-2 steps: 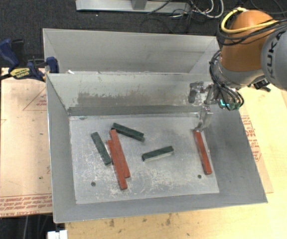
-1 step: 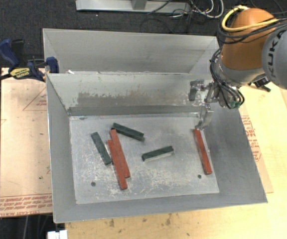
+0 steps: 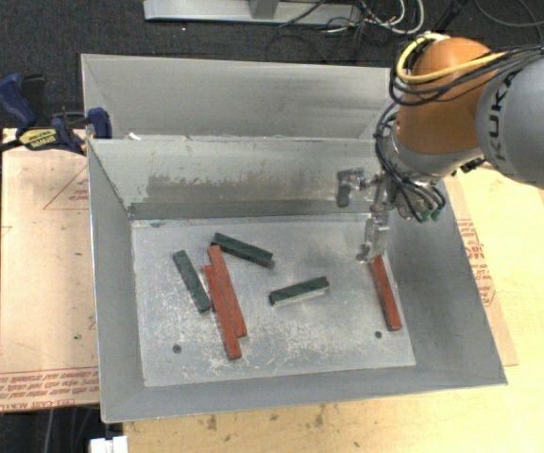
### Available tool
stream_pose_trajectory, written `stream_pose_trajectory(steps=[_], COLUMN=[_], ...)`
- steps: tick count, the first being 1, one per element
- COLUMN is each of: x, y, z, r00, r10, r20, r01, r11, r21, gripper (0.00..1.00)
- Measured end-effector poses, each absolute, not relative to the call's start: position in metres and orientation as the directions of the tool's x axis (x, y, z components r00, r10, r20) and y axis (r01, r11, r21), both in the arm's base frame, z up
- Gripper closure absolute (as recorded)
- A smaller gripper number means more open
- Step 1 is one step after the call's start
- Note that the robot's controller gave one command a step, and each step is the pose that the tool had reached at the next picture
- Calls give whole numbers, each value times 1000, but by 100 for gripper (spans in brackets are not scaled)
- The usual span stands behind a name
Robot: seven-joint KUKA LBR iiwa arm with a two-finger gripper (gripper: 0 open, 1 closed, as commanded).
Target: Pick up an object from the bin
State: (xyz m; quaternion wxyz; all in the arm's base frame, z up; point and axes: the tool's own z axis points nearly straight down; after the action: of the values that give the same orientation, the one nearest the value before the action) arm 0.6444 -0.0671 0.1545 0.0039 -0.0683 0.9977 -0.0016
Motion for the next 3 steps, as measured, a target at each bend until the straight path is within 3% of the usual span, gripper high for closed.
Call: stream_pose_trajectory(steps=[1, 2, 3], x=[638, 638, 618], y=[-52, -38, -4], z=[142, 149, 115], r00=[-979, -895, -890], r10=[-205, -447, -456], r20=[-5, 1, -8], r01=[-205, -447, -456], r11=[979, 895, 890], r21=[-2, 2, -2], gripper=[0, 0, 0])
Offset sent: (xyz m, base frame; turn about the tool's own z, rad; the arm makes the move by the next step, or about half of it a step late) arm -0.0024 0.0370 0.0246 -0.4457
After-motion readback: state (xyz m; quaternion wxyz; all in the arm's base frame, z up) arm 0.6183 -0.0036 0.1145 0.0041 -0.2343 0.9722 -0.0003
